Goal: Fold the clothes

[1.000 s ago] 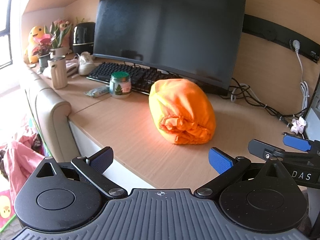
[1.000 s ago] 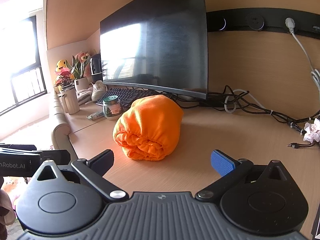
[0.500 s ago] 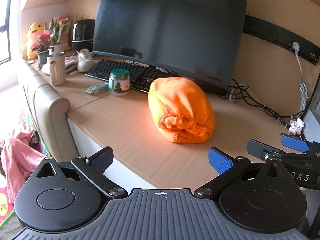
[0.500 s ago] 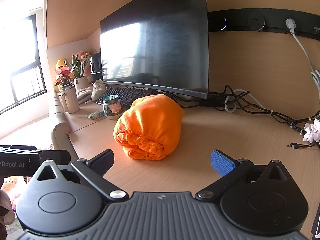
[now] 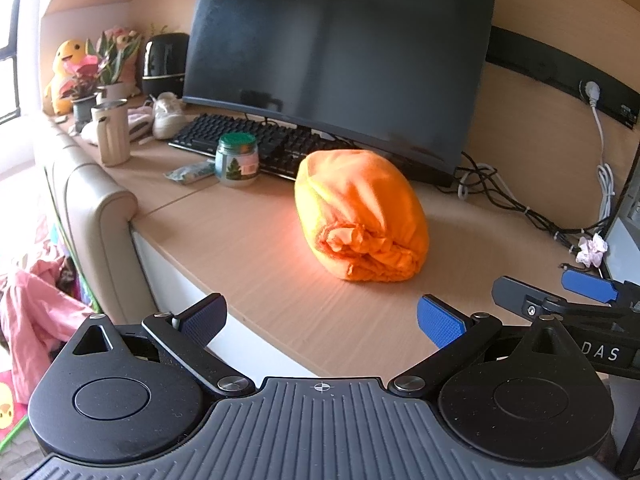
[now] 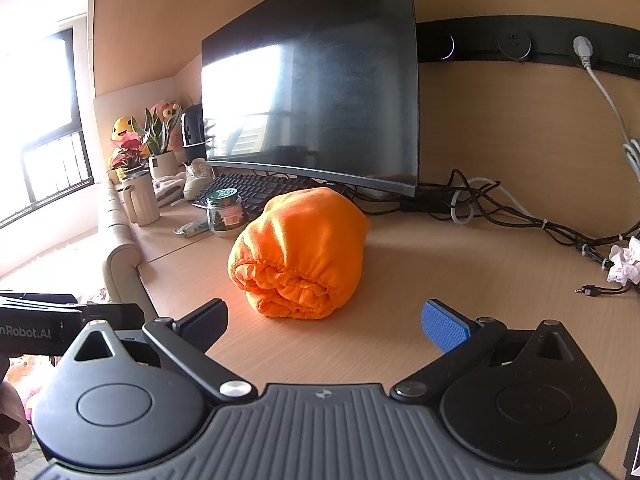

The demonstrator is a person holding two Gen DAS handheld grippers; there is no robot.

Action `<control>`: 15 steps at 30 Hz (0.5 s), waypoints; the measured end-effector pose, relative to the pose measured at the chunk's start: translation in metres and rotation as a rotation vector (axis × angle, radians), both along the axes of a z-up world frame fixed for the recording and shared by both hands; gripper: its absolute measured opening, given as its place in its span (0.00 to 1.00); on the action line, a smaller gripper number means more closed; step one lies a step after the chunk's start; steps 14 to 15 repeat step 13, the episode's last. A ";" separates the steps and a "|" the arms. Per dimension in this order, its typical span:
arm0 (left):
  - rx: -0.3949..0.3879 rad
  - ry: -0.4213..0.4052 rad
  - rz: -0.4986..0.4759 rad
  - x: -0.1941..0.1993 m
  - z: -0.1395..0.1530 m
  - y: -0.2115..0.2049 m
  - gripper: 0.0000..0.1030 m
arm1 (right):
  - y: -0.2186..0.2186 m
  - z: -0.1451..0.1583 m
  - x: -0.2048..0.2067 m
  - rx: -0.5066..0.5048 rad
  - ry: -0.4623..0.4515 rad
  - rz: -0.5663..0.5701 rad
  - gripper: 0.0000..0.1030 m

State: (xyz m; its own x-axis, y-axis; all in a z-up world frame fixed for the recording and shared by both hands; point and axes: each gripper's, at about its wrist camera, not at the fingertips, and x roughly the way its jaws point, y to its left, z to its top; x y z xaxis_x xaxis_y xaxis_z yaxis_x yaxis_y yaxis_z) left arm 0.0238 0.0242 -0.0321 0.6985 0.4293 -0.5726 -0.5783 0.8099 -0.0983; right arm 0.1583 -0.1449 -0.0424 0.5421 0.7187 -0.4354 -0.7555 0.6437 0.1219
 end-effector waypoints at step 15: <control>0.001 -0.016 -0.023 0.009 0.002 0.003 1.00 | 0.003 0.001 0.008 -0.019 0.004 -0.007 1.00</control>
